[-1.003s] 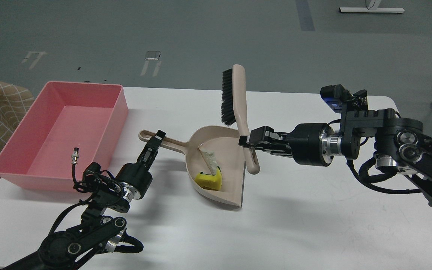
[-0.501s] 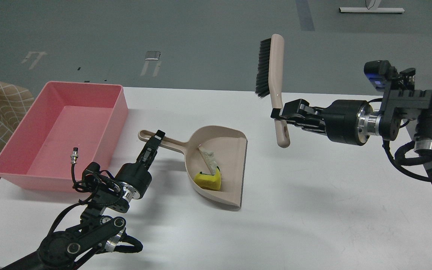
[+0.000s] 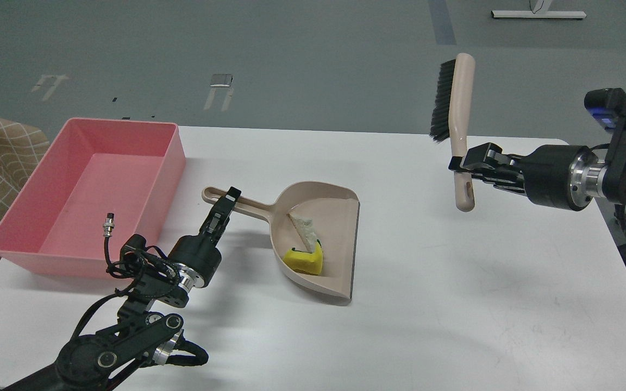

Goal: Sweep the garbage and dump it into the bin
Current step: 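Lift the brush away from the dustpan with the right gripper, then lift the dustpan with the left gripper over the pink bin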

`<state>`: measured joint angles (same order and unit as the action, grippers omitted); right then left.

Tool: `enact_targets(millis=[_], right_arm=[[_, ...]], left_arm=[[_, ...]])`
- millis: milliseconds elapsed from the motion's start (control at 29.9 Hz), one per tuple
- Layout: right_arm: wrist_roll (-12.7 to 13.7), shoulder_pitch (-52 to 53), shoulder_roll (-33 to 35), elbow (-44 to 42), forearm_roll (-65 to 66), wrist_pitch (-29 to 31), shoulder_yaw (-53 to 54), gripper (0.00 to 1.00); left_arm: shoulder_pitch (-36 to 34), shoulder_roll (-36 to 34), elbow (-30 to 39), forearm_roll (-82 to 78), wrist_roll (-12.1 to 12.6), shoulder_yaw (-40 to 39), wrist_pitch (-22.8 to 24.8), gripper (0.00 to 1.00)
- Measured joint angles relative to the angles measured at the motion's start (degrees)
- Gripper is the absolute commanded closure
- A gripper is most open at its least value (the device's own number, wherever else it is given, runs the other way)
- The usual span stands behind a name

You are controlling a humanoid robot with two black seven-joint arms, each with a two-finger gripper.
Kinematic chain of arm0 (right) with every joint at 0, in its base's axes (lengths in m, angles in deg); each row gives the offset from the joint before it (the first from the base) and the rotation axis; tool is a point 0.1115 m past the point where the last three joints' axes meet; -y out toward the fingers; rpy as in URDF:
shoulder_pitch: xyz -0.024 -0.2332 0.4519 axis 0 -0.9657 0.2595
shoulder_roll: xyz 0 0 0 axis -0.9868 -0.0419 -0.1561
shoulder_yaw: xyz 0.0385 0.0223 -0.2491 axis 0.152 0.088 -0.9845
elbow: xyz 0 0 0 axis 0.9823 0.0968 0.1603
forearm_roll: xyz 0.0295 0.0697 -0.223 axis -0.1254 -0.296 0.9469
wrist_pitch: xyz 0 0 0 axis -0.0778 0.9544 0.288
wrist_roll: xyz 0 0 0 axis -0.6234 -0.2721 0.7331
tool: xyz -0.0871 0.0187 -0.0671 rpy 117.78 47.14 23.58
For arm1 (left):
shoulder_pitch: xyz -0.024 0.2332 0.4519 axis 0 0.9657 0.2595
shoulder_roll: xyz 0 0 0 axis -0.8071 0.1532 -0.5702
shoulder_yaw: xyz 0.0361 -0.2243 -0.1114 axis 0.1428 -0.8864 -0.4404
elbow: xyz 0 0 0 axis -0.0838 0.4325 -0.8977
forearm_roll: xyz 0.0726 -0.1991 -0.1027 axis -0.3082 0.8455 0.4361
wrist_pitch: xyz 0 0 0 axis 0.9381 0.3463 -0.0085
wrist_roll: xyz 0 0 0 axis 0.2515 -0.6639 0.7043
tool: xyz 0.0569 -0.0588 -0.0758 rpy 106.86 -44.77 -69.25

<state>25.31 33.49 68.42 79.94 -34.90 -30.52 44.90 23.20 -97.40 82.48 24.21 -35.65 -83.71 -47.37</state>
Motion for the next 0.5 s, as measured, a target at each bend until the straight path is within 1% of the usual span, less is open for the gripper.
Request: enact_targets(millis=[234,501], right_arm=[[0.00,-0.82,0.84,-0.68,0.05,0.00,0.00,0.94],[-0.01,-1.15,0.95,-0.76,0.05,0.00,0.00,0.94]], left_arm=[[-0.41,-0.55,1.13,0.53,0.00,-0.06,0.00,1.00],[-0.82,-1.84,2.99,1.36,0.96,-0.42,0.00,1.00]])
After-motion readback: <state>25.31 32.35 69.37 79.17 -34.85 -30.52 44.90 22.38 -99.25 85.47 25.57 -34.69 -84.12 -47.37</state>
